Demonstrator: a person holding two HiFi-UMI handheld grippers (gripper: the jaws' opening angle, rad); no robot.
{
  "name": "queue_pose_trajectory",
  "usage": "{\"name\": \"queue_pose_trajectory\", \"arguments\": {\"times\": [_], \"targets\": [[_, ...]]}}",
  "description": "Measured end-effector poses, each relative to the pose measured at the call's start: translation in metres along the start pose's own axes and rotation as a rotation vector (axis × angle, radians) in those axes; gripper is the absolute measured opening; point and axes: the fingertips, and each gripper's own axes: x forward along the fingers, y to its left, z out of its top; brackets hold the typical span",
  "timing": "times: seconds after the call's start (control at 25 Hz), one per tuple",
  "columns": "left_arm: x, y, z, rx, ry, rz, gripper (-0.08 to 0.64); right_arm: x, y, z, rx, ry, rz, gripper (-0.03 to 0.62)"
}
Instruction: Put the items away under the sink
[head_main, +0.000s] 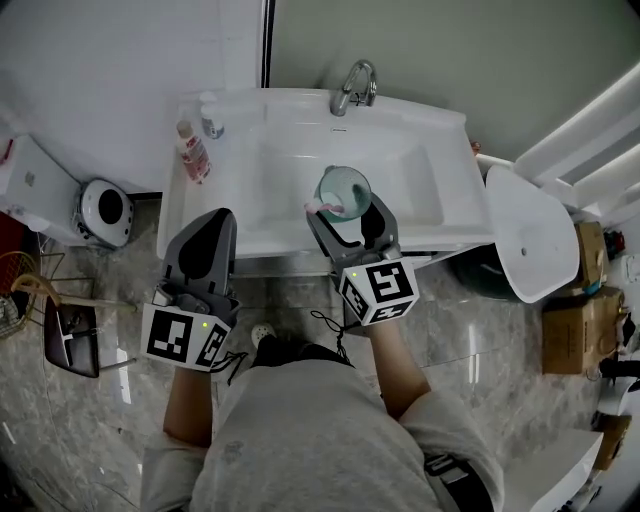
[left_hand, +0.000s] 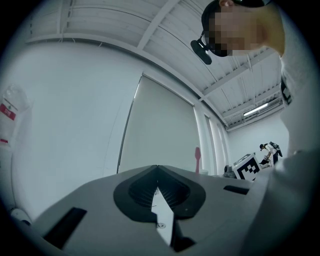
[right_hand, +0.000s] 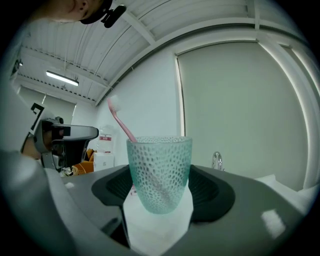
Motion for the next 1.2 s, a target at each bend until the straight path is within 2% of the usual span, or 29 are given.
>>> {"name": "queue_pose_trajectory", "arguments": {"times": [0.36, 0.72, 0.96, 1.2], "targets": [[-0.026, -0.041, 0.009, 0.005, -0.038, 0.138, 0.008, -0.044, 0.012, -0.003, -0.001, 0.025, 0.131, 0.359], [-0.071, -0.064, -0.001, 0.004, -0.033, 0.253, 0.008, -0.078, 0.040, -0.018, 0.011, 0.024, 0.229, 0.359], [-0.094, -0.064, -0.007, 0.001, -0.029, 0.277, 0.008, -0.088, 0.067, -0.028, 0.019, 0.020, 0.266, 0.359], [-0.113, -0.060, -0.012, -0.028, -0.017, 0.242, 0.008, -0.099, 0.095, -0.038, 0.035, 0.023, 0.259, 0.359]]}}
